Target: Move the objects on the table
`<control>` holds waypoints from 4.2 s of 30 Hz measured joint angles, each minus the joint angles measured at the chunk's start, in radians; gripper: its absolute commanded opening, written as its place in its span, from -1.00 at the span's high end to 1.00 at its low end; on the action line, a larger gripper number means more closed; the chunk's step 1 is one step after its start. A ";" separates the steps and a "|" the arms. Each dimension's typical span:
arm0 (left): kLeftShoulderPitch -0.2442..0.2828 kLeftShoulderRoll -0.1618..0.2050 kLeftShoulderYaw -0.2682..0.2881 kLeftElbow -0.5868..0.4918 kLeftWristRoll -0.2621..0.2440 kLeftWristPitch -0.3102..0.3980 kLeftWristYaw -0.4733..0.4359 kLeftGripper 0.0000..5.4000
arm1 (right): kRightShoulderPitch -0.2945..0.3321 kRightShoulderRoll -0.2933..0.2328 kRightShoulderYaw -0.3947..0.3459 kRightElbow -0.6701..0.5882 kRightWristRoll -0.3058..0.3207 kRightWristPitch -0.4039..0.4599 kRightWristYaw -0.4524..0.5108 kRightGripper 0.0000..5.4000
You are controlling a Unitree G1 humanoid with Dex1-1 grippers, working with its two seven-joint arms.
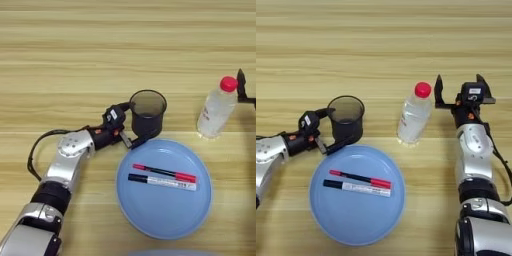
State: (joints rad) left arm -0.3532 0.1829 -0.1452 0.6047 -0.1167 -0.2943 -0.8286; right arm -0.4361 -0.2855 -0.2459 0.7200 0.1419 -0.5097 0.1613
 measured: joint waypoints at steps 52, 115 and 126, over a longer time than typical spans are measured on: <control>-0.038 -0.047 -0.010 0.068 0.004 -0.043 0.012 -0.76 | 0.000 0.004 0.000 0.000 0.000 0.000 0.000 -1.00; 0.089 0.109 0.134 -0.074 -0.014 -0.036 0.064 -0.93 | -0.006 0.003 -0.001 0.003 0.000 -0.002 0.007 -1.00; 0.089 0.106 0.132 -0.066 -0.012 -0.037 0.071 -0.99 | -0.007 0.003 -0.001 0.007 0.000 -0.002 0.007 -1.00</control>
State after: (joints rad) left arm -0.2646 0.2888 -0.0131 0.5391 -0.1289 -0.3312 -0.7581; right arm -0.4433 -0.2822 -0.2473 0.7267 0.1423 -0.5113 0.1680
